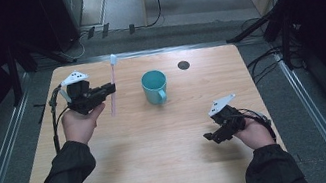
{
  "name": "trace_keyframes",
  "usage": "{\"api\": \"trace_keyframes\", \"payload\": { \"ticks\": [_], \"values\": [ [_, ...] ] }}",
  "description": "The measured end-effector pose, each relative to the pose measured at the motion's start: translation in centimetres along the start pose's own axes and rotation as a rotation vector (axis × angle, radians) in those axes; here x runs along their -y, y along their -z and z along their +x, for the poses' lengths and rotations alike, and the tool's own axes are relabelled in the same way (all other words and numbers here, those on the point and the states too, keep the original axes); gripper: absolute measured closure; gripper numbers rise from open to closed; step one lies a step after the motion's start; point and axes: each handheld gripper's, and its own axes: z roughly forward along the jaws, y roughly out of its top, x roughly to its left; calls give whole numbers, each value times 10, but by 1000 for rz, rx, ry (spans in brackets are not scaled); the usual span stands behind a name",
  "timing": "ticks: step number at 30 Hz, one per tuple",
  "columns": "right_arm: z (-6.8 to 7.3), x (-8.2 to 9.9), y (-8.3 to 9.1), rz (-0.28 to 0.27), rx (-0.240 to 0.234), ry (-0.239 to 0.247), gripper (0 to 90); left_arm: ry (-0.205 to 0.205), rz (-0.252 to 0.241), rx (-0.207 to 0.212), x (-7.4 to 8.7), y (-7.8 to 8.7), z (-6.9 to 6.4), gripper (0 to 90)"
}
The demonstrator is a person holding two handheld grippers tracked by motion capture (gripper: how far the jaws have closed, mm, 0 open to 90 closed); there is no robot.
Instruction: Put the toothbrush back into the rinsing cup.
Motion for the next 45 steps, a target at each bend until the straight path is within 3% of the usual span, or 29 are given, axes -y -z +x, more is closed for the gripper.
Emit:
{"api": "trace_keyframes", "payload": {
  "ticks": [5, 10, 13, 21, 32, 45],
  "values": [
    [-1, 0, 1, -9, 0, -4, 229, -21, -21, 3, -15, -8, -4, 841],
    [-1, 1, 2, -12, -2, -6, 229, 3, -28, 26, -22, -18, -10, 841],
    [-2, 1, 2, -14, -3, -6, 229, -22, -33, 30, -28, -26, -19, 841],
    [-2, 1, 2, -14, -1, -4, 229, -38, -22, 46, -39, -43, -29, 842],
    [-2, 1, 3, -20, -2, 3, 229, -61, -15, 60, -51, -64, -33, 842],
    [-2, 1, 3, -15, 2, -4, 229, -57, -2, 61, -60, -97, -36, 842]
  ]
}}
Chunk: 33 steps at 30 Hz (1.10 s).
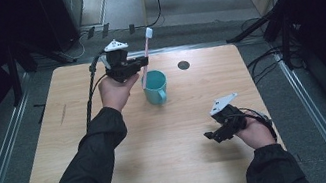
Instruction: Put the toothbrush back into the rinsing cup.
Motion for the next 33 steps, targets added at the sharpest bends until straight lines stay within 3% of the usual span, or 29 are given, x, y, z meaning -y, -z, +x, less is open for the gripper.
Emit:
{"api": "trace_keyframes", "payload": {
  "ticks": [9, 16, 21, 28, 33],
  "values": [
    [-1, 0, 0, 0, 1, 4, 229, -11, -12, -7, -2, -18, -4, 841],
    [0, 0, -1, -2, -2, 10, 229, -6, 35, -25, 5, -37, 0, 841],
    [0, 0, -1, 3, -9, 16, 229, -2, 40, -30, 9, -43, 2, 841],
    [1, -1, -2, 9, -15, 16, 229, -5, 90, -39, 22, -53, 2, 841],
    [1, -1, -2, 9, -14, 13, 229, 25, 109, -43, 30, -57, 5, 841]
  ]
}}
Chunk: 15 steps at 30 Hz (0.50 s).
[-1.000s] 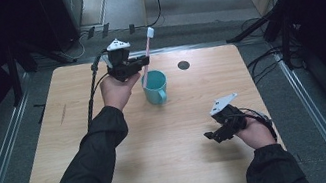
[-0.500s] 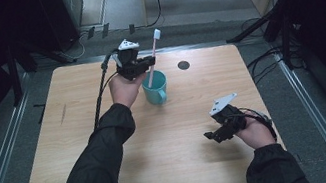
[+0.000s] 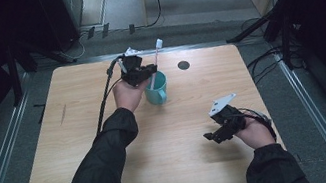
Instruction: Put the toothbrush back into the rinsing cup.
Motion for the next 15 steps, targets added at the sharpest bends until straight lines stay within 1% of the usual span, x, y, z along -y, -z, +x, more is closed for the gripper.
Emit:
{"api": "trace_keyframes", "payload": {
  "ticks": [1, 2, 3, 4, 5, 9, 10, 11, 15],
  "values": [
    [0, 0, 0, 0, 0, 0, 229, 10, 13, 7, 3, -2, 2, 841],
    [0, 0, 0, 0, 0, 0, 229, 10, 13, 7, 3, -2, 2, 841],
    [0, 0, 0, 0, 0, -1, 229, 9, 35, -2, 5, -3, 2, 841],
    [0, 0, 0, 0, 0, -1, 229, 9, 35, -2, 5, -3, 2, 841],
    [0, 0, 0, 0, 0, -2, 229, 3, 52, -8, 6, -4, 2, 841],
    [0, -1, 0, -1, 0, 0, 229, 3, 62, -13, 7, -6, 1, 841],
    [0, -1, 0, 0, 1, 1, 229, 3, 72, -13, 7, -7, 0, 841],
    [0, -1, 0, 0, 1, 0, 229, -4, 83, -18, 9, -9, 0, 840],
    [0, 0, -1, 5, 1, 0, 229, -10, 97, -25, 11, -11, 0, 840]
  ]
}}
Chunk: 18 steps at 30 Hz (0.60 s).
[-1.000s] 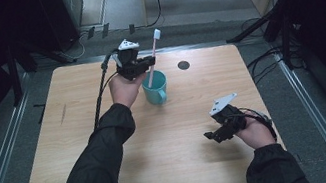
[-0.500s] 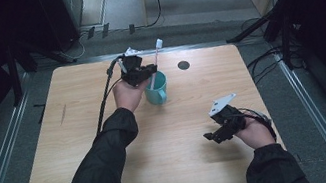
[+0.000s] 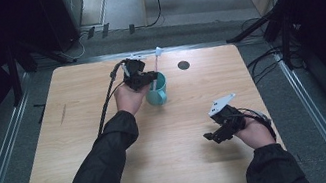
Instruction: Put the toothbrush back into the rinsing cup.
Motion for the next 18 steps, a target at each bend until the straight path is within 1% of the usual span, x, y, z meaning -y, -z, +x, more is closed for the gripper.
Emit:
{"api": "trace_keyframes", "payload": {
  "ticks": [7, 8, 10, 13, 15, 16, 18],
  "values": [
    [0, 0, 0, -1, 0, 1, 229, 14, 17, 4, 1, -1, 2, 839],
    [0, 0, 0, -1, 1, 1, 229, 9, 29, 5, 1, -1, 2, 839],
    [0, 0, 0, 0, 1, -1, 229, 17, 41, 1, 2, -3, 2, 838],
    [0, 0, 0, 0, 1, 0, 229, 17, 50, 2, 2, -3, 3, 836],
    [0, 0, -1, 0, 0, 6, 229, 22, 57, 4, 2, -4, 4, 833],
    [0, 0, -1, 2, 1, 3, 229, 32, 61, 5, 2, -5, 4, 833],
    [0, 0, 0, 1, 2, 0, 229, 34, 69, 2, 2, -5, 5, 832]
  ]
}}
